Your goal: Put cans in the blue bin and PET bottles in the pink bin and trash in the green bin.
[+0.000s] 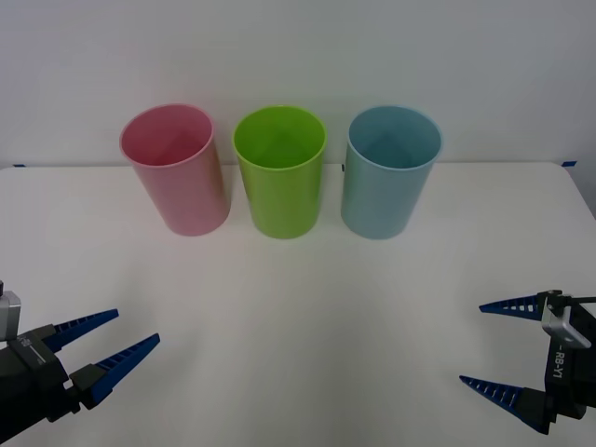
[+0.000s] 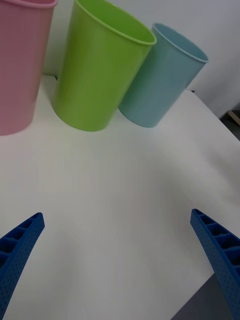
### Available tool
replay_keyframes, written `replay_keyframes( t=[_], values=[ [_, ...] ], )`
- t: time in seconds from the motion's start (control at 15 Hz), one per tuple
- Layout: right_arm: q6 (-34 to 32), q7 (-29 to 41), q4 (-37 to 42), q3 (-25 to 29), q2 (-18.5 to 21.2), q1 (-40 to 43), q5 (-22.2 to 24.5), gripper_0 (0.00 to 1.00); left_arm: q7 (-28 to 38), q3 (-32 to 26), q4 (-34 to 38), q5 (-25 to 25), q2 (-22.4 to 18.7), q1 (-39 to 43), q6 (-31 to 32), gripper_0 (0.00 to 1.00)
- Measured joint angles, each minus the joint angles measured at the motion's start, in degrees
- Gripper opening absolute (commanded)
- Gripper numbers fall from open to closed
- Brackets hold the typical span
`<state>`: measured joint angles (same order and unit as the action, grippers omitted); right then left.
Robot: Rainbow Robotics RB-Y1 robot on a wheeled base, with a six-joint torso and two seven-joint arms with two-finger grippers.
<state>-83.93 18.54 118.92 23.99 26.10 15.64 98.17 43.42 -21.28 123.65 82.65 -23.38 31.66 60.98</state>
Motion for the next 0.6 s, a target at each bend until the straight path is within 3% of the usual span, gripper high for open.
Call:
replay_keyframes(
  t=[0.6],
  values=[
    [0.0,0.0,0.0,0.0,0.0,0.0,0.0,1.00,-1.7,-0.3,-1.8,-1.5,0.0,0.2,0.2,1.00]
  ],
)
